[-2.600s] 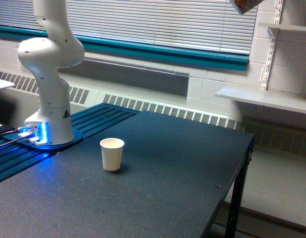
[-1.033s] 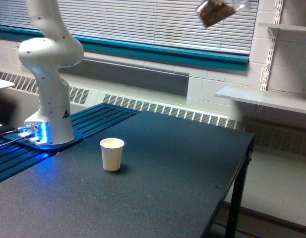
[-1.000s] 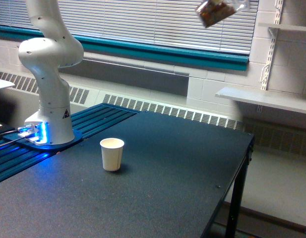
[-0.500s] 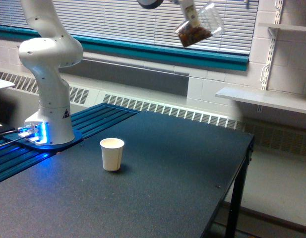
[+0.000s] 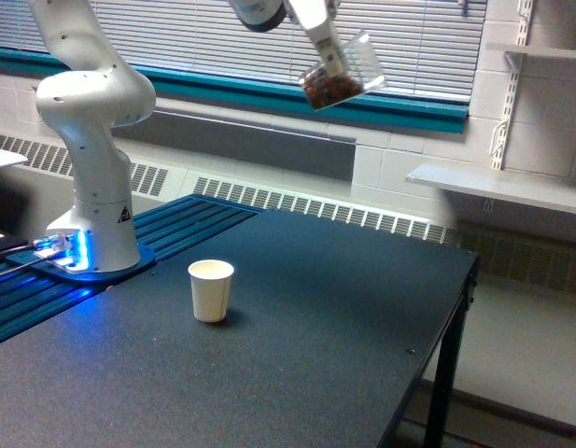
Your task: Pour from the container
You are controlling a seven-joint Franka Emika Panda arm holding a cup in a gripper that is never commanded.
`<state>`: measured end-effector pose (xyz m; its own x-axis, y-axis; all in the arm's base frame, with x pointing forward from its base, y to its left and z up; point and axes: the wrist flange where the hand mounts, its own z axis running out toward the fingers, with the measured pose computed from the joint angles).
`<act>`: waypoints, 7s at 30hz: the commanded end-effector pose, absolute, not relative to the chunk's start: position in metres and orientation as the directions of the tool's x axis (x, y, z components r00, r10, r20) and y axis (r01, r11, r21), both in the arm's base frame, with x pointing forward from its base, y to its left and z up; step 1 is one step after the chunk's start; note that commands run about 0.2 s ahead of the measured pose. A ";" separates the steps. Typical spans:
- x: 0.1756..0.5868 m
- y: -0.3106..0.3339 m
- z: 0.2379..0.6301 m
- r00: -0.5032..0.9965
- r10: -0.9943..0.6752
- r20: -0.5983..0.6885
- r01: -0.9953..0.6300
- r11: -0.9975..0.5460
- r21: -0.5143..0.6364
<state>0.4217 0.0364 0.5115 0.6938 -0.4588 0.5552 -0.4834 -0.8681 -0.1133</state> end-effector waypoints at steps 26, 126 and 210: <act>0.372 0.005 0.429 0.691 -0.638 0.340 -0.620 -0.765 -0.173; 0.295 -0.024 0.362 0.559 -0.823 0.102 -0.809 -0.568 -0.151; 0.282 -0.038 0.354 0.441 -0.897 -0.040 -0.892 -0.433 -0.128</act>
<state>0.2903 -0.0374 0.3685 0.4371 -0.8992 -0.0191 -0.8894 -0.4290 -0.1579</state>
